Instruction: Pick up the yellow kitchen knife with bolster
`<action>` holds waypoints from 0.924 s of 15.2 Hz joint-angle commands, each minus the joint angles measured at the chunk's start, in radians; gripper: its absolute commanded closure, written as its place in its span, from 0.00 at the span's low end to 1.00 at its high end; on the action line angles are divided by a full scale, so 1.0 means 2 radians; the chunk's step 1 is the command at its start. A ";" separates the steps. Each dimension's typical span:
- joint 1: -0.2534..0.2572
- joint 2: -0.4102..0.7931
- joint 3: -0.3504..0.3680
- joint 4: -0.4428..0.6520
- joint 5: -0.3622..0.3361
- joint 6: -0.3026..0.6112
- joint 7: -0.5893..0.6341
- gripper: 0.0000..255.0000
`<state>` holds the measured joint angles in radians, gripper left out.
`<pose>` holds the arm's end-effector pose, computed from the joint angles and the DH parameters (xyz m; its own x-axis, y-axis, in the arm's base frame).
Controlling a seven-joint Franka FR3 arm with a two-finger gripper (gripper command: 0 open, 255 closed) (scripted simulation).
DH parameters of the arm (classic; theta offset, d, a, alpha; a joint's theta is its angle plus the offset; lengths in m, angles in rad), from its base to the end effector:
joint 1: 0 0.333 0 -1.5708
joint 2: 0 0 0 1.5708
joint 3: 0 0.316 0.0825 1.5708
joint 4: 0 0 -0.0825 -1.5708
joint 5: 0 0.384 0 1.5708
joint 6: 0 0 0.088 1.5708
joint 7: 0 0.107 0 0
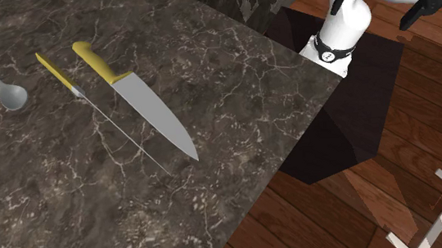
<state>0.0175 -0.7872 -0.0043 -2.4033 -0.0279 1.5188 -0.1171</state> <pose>0.2989 0.0005 0.5645 0.9865 0.1299 -0.0994 0.1319 -0.9912 0.0133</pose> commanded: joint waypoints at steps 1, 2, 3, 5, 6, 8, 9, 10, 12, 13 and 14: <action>0.000 0.000 0.000 0.000 0.000 0.000 0.000 0.00; 0.001 0.001 -0.015 0.000 -0.011 0.004 -0.028 0.00; 0.002 0.003 -0.030 0.000 -0.022 0.009 -0.055 0.00; 0.005 0.010 -0.060 0.004 -0.043 0.020 -0.110 0.00; 0.007 0.015 -0.075 0.008 -0.052 0.026 -0.137 0.00; 0.012 0.030 -0.105 0.018 -0.070 0.039 -0.191 0.00; 0.015 0.039 -0.120 0.024 -0.077 0.046 -0.218 0.00; 0.018 0.048 -0.135 0.032 -0.083 0.053 -0.246 0.00; 0.025 0.071 -0.164 0.049 -0.093 0.067 -0.300 0.00; 0.030 0.084 -0.179 0.059 -0.096 0.074 -0.327 0.00; 0.035 0.097 -0.193 0.071 -0.098 0.081 -0.355 0.00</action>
<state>0.0788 -0.6173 -0.3597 -2.2850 -0.2171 1.6686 -0.7624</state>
